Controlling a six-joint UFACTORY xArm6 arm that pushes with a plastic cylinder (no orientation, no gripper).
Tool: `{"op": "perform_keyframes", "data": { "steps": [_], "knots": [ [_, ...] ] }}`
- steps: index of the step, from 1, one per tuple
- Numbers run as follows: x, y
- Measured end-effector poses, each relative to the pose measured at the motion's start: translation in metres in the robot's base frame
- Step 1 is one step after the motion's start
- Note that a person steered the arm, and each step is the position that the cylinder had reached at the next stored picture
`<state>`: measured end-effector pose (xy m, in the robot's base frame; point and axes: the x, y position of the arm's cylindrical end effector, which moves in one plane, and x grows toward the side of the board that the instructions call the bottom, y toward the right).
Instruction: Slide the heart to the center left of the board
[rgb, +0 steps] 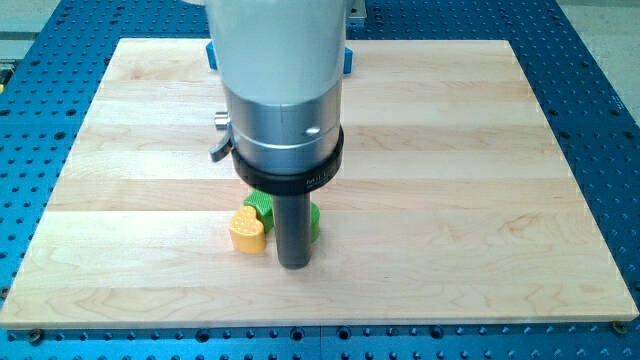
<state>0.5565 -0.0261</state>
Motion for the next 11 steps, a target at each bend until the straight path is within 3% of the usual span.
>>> {"op": "perform_keyframes", "data": {
  "steps": [2, 4, 5, 6, 8, 9, 10, 11],
  "knots": [
    [-0.037, -0.122],
    [-0.034, -0.113],
    [-0.035, -0.158],
    [-0.009, -0.155],
    [-0.023, -0.196],
    [-0.069, -0.217],
    [-0.085, -0.211],
    [-0.065, -0.175]
  ]
}}
